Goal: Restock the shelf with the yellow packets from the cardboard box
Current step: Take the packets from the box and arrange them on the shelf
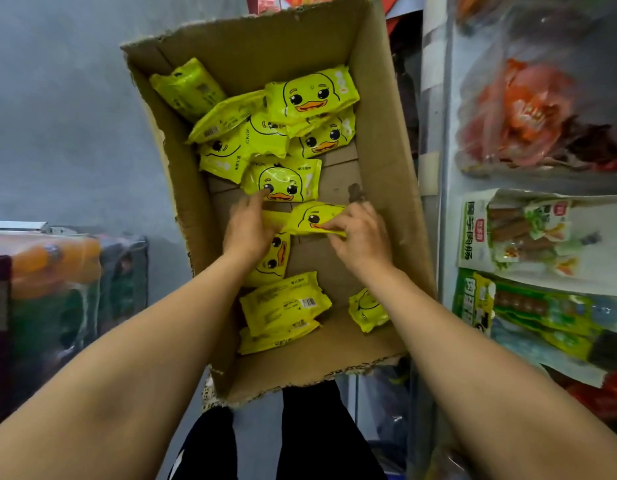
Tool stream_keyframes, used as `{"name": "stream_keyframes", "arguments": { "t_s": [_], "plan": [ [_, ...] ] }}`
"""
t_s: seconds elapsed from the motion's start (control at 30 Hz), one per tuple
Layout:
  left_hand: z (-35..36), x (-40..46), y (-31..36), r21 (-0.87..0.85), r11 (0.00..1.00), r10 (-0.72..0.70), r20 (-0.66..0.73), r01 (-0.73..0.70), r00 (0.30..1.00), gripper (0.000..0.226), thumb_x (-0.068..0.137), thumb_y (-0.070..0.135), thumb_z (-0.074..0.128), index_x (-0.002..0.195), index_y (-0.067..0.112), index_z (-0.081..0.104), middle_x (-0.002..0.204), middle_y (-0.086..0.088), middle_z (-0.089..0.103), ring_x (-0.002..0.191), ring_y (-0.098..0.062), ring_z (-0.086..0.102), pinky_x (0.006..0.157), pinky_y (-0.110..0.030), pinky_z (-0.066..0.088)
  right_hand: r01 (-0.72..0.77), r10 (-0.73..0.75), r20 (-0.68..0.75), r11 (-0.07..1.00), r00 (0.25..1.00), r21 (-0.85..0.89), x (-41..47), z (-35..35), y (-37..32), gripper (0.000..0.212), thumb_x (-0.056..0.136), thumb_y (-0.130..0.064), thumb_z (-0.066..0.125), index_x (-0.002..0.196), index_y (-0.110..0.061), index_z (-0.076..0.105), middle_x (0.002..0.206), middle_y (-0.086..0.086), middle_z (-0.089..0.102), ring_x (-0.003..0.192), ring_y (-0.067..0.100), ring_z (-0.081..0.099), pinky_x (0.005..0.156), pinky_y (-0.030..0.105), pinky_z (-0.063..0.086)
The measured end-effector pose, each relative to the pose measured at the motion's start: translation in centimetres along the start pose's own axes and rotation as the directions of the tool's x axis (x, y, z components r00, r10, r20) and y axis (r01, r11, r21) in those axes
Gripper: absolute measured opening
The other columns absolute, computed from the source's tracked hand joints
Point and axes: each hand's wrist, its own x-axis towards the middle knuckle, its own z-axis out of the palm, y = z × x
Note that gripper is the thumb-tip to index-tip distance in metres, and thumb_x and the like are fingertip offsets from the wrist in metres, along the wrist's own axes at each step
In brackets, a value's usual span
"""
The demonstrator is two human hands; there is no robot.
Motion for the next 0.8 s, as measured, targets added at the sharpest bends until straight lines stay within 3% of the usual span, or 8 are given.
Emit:
{"name": "stream_keyframes", "arguments": {
  "t_s": [0.07,0.13,0.27,0.47,0.57,0.67,0.8],
  "plan": [
    [0.0,0.2,0.1,-0.034,0.993,-0.114,-0.031,0.113,0.993,0.078,0.081,0.030,0.077,0.144,0.012,0.036,0.143,-0.015,0.041,0.134,-0.034,0.035,0.109,-0.042,0.031,-0.021,0.024,0.120,0.999,0.993,-0.029,-0.7,0.4,0.0,0.019,0.076,-0.032,0.081,0.091,-0.021,0.078,0.097,0.004,0.064,0.102,0.027,0.054,0.088,0.036,0.047],
    [0.5,-0.2,-0.2,-0.062,0.967,-0.247,0.020,0.248,0.969,0.078,0.080,0.034,0.077,0.141,0.007,0.036,0.141,-0.019,0.040,0.132,-0.037,0.038,0.107,-0.041,0.032,-0.122,0.121,0.212,0.992,0.970,-0.005,-1.3,1.2,0.5,0.030,0.081,-0.039,0.076,0.107,-0.021,0.075,0.108,0.005,0.063,0.112,0.024,0.050,0.092,0.032,0.041],
    [1.6,-2.1,-1.4,-0.103,0.905,-0.403,0.103,0.412,0.909,0.078,0.082,0.033,0.076,0.141,0.003,0.034,0.140,-0.022,0.042,0.131,-0.037,0.041,0.104,-0.040,0.035,-0.294,0.284,0.108,0.952,0.953,0.087,-0.2,1.7,1.5,0.046,0.086,-0.031,0.073,0.129,-0.020,0.062,0.124,0.008,0.059,0.119,0.029,0.049,0.093,0.033,0.039],
    [3.4,-2.7,-2.7,-0.082,0.871,-0.472,0.128,0.484,0.872,0.075,0.083,0.039,0.075,0.137,0.003,0.039,0.136,-0.022,0.048,0.127,-0.039,0.046,0.099,-0.043,0.041,-0.373,0.349,0.230,0.926,0.908,0.067,3.1,2.9,3.1,0.079,0.085,-0.037,0.074,0.152,-0.022,0.033,0.154,0.008,0.038,0.142,0.029,0.033,0.110,0.040,0.034],
    [3.4,-2.3,-2.4,-0.082,0.874,-0.470,0.106,0.478,0.876,0.073,0.082,0.037,0.076,0.136,0.003,0.041,0.137,-0.022,0.047,0.128,-0.039,0.044,0.102,-0.043,0.039,-0.424,0.392,0.282,0.904,0.876,0.059,3.8,3.6,3.4,0.085,0.083,-0.040,0.075,0.153,-0.022,0.031,0.153,0.012,0.038,0.140,0.032,0.036,0.110,0.041,0.035],
    [3.4,-1.8,-2.3,-0.050,0.867,-0.490,0.096,0.496,0.866,0.070,0.078,0.031,0.080,0.133,0.004,0.046,0.136,-0.021,0.046,0.127,-0.038,0.044,0.103,-0.042,0.039,-0.458,0.440,0.290,0.889,0.850,-0.010,3.3,4.1,3.0,0.085,0.077,-0.044,0.080,0.146,-0.013,0.040,0.149,0.016,0.040,0.138,0.034,0.035,0.108,0.038,0.033],
    [3.5,-2.2,-2.0,-0.104,0.835,-0.523,0.156,0.540,0.838,0.043,0.077,0.029,0.082,0.109,0.004,0.066,0.116,-0.017,0.064,0.109,-0.034,0.060,0.082,-0.035,0.048,-0.491,0.448,0.278,0.864,0.850,0.109,1.9,5.0,2.1,0.054,0.073,-0.037,0.084,0.115,-0.009,0.066,0.118,0.015,0.060,0.113,0.030,0.054,0.087,0.031,0.041]
  ]
}}
